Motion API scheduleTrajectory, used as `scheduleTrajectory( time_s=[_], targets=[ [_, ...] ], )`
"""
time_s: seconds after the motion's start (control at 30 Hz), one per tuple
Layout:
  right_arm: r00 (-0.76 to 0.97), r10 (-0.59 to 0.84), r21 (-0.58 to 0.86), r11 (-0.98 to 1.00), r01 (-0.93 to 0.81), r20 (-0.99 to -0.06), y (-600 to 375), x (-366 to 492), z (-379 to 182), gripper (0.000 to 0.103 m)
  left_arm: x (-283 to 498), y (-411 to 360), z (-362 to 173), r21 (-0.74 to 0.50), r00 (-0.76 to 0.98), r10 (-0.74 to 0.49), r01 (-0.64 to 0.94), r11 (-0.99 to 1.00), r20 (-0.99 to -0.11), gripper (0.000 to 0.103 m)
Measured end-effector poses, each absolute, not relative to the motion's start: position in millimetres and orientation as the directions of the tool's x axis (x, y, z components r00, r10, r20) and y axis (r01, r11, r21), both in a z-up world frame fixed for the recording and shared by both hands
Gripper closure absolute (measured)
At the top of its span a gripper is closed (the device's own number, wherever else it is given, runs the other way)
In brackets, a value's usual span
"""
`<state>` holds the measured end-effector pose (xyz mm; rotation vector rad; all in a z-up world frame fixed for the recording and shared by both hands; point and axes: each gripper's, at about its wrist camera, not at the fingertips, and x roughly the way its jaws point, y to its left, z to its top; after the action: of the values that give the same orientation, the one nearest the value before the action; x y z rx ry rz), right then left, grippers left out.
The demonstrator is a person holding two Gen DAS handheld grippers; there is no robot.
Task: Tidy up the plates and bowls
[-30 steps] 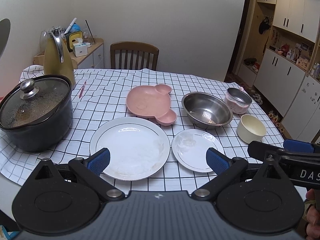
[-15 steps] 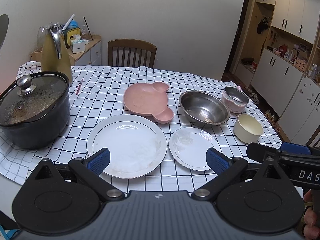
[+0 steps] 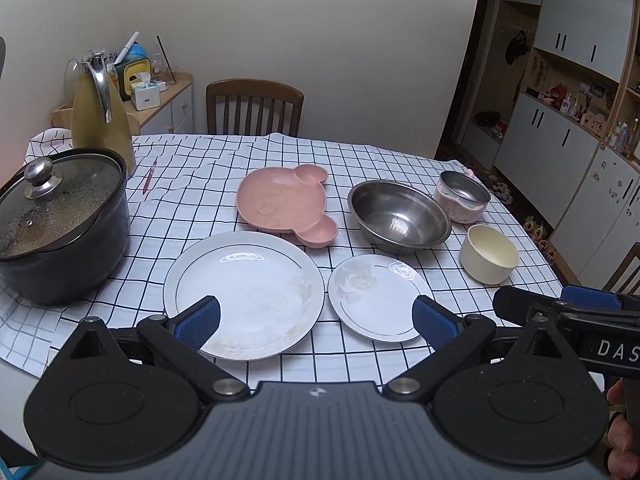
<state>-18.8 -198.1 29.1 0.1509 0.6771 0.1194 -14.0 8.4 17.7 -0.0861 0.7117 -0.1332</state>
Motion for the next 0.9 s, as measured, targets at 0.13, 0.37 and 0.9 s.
scheduleTrajectory(
  time_s=[0.13,0.37,0.9],
  targets=[
    [0.763,0.169,0.180,0.981,-0.069,-0.624,-197.1,-13.6,26.2,0.005,-8.0,9.5,14.0,-0.127,0.741,-0.143,0.078,0.989,-0.656,0.000],
    [0.743,0.202,0.189,0.977,-0.103,-0.638,-193.5,14.2,19.2,0.005,12.4,15.1,1.5,-0.121,0.715,-0.110,0.036,0.992,-0.690,0.000],
    [0.672,0.282,0.162,0.958,-0.237,-0.684,-169.9,100.4,-10.5,0.006,70.4,42.0,-19.2,-0.072,0.693,0.029,-0.116,0.991,-0.720,0.000]
  ],
)
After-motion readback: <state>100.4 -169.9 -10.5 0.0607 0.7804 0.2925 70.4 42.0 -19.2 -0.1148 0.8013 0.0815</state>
